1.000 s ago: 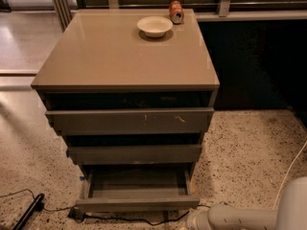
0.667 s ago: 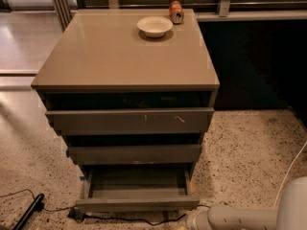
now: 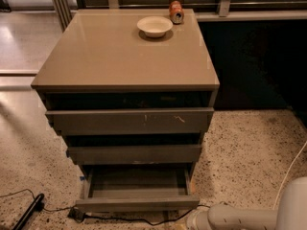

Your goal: Close bottom drawer

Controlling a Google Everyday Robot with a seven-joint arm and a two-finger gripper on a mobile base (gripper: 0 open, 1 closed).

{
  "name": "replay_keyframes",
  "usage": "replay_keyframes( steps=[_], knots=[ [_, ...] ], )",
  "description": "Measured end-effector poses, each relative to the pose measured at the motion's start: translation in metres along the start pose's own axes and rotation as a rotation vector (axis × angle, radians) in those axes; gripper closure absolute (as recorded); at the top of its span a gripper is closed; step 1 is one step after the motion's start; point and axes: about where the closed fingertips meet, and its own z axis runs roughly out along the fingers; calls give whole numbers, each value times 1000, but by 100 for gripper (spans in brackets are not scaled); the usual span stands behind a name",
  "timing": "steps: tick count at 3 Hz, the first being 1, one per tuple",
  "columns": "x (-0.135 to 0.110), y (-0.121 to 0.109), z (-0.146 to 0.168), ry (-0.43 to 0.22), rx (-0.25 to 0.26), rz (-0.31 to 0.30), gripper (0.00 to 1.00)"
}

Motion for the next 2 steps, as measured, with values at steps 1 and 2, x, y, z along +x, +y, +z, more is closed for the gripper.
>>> replay_keyframes(
  steps=[1, 2],
  knots=[
    [1, -2, 3, -12, 1, 12, 100],
    [-8, -19, 23, -94, 31, 63, 100]
  ],
)
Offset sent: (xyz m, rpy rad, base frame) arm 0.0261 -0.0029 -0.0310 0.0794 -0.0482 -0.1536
